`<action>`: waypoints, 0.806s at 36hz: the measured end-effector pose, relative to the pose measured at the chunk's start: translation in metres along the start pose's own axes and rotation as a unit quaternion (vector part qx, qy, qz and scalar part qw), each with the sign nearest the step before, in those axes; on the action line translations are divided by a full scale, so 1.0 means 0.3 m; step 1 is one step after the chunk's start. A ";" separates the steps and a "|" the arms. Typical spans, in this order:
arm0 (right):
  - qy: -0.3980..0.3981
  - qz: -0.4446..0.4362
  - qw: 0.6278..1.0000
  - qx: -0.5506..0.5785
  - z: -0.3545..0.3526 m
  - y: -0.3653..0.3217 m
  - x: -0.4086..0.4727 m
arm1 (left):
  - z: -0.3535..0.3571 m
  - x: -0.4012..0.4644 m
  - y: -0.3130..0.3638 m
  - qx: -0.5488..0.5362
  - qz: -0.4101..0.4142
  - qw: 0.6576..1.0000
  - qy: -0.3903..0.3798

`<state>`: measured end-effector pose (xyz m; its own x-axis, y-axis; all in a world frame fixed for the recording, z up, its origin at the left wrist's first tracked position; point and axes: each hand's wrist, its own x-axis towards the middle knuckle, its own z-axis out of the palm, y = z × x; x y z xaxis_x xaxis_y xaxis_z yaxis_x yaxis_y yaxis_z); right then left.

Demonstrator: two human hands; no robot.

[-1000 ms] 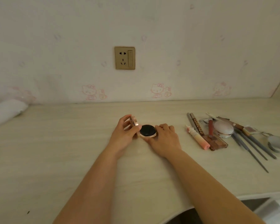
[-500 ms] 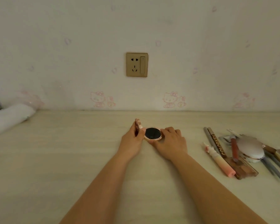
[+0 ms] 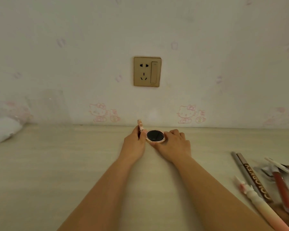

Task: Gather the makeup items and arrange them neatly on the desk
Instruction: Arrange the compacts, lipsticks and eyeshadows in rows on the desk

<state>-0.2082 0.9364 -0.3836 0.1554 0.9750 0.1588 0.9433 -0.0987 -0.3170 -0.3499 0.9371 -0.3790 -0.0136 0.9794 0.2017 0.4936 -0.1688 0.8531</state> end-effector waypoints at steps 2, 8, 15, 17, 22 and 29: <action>0.006 0.000 1.000 0.003 0.005 -0.004 0.018 | 0.005 0.022 -0.007 0.007 0.004 1.000 0.009; 0.019 0.005 1.000 -0.003 0.016 -0.013 0.050 | 0.008 0.059 -0.016 0.020 0.007 1.000 0.018; 0.037 0.016 0.999 -0.015 0.036 -0.018 0.051 | 0.017 0.051 -0.005 0.027 0.010 0.999 0.030; 0.047 0.017 0.999 -0.015 0.036 -0.019 0.036 | 0.025 0.028 0.003 0.039 0.004 0.998 0.047; 0.051 0.012 0.998 -0.024 0.018 0.005 -0.058 | 0.013 -0.066 0.029 0.045 -0.060 0.991 0.113; 0.051 0.021 0.998 -0.012 -0.048 0.061 -0.302 | 0.031 -0.315 0.108 0.057 -0.062 0.990 0.111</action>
<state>-0.2007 0.8433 -0.3903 0.2222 0.9450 0.2398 0.9421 -0.1448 -0.3024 -0.3247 0.8402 -0.3750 -0.2653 0.9409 0.2103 0.5716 -0.0222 0.8203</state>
